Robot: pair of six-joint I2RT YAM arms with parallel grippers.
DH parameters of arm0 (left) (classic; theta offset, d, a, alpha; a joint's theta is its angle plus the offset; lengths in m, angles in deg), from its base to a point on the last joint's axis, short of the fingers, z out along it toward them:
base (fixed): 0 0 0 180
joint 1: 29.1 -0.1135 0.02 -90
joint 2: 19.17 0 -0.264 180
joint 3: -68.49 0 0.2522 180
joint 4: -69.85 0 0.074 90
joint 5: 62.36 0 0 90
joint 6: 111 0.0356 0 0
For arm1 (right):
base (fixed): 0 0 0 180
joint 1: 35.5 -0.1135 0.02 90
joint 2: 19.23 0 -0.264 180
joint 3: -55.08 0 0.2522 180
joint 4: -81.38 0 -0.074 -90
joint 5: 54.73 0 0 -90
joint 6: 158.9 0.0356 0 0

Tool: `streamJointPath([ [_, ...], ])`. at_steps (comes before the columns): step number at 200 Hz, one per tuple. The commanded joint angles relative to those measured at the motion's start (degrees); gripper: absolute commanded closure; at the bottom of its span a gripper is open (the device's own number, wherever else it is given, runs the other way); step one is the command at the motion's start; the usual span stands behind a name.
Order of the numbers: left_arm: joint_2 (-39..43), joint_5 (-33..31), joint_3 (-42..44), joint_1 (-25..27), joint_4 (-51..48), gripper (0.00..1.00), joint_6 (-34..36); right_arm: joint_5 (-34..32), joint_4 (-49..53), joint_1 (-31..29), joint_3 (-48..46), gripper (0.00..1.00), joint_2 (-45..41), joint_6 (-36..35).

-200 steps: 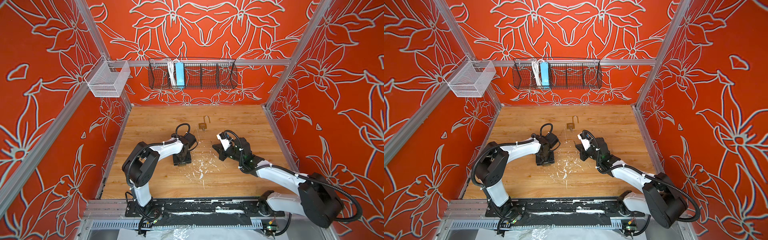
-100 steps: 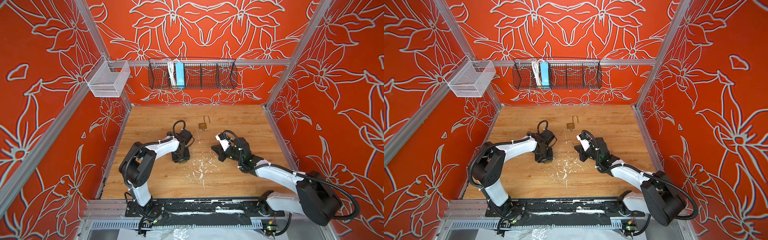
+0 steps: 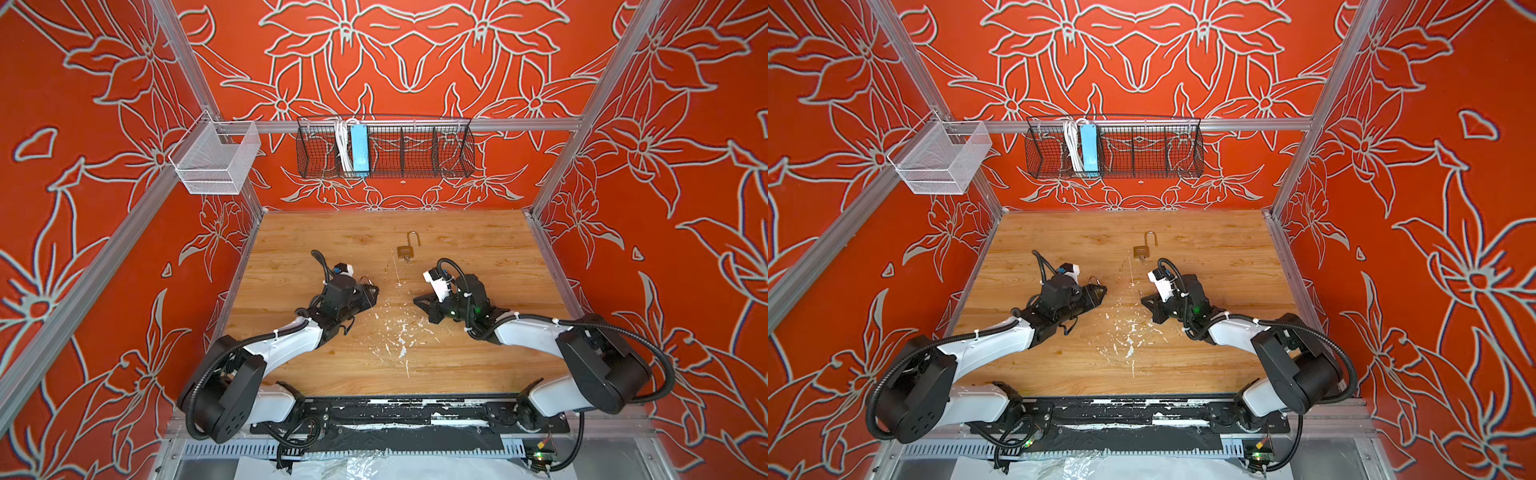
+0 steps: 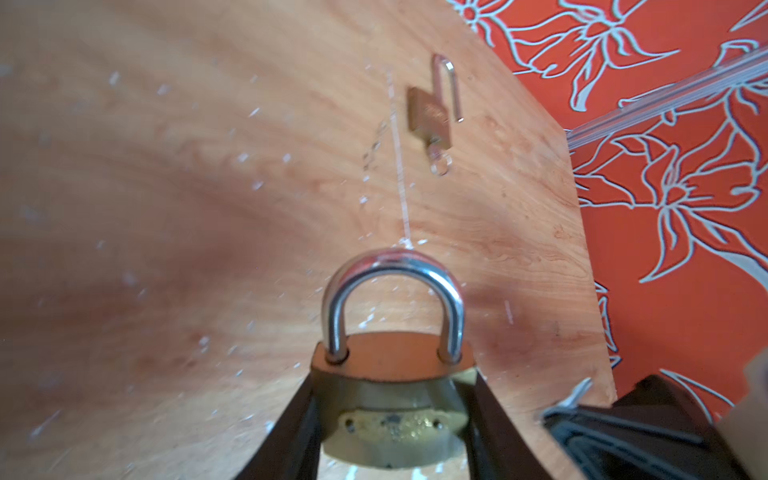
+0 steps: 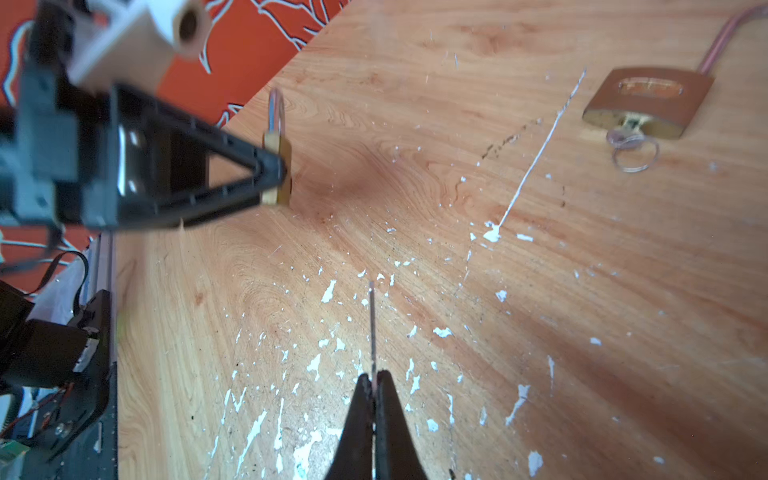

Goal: Unlock with the key
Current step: 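Bring the held padlock up to the key in the right gripper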

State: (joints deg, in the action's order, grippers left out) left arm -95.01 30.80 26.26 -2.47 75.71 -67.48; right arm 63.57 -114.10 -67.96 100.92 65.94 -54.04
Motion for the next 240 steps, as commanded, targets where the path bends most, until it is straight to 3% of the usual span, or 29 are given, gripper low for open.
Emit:
streamJointPath([
  [1, 0.9, 0.8, -1.2, 0.0, 14.5, 1.0, -3.8, -2.1, 0.1, -3.1, 3.5, 1.0, 1.3, 1.9],
  [19, -0.2, 2.9, -1.8, 0.0, 13.7, 1.0, -5.8, -5.7, 4.5, -6.4, 6.1, 1.0, 2.6, 0.5],
  [57, 2.1, -1.0, 1.0, 0.0, 15.2, 1.0, -7.0, -3.7, 3.2, -7.8, 7.2, 1.0, 5.0, 4.1],
  [93, 1.2, 4.7, 1.1, 0.1, 18.8, 1.0, -7.1, -3.3, 5.4, -9.9, 9.9, 1.0, 7.5, 2.8],
  [147, -1.8, 6.7, 0.5, 0.6, 20.8, 1.0, -6.1, -3.2, 6.1, -10.3, 10.3, 1.0, 7.4, 2.4],
  [240, -3.4, 2.2, -2.4, 6.0, 16.9, 1.0, -1.1, -3.7, 6.0, -10.3, 9.9, 1.0, 6.8, 1.6],
])
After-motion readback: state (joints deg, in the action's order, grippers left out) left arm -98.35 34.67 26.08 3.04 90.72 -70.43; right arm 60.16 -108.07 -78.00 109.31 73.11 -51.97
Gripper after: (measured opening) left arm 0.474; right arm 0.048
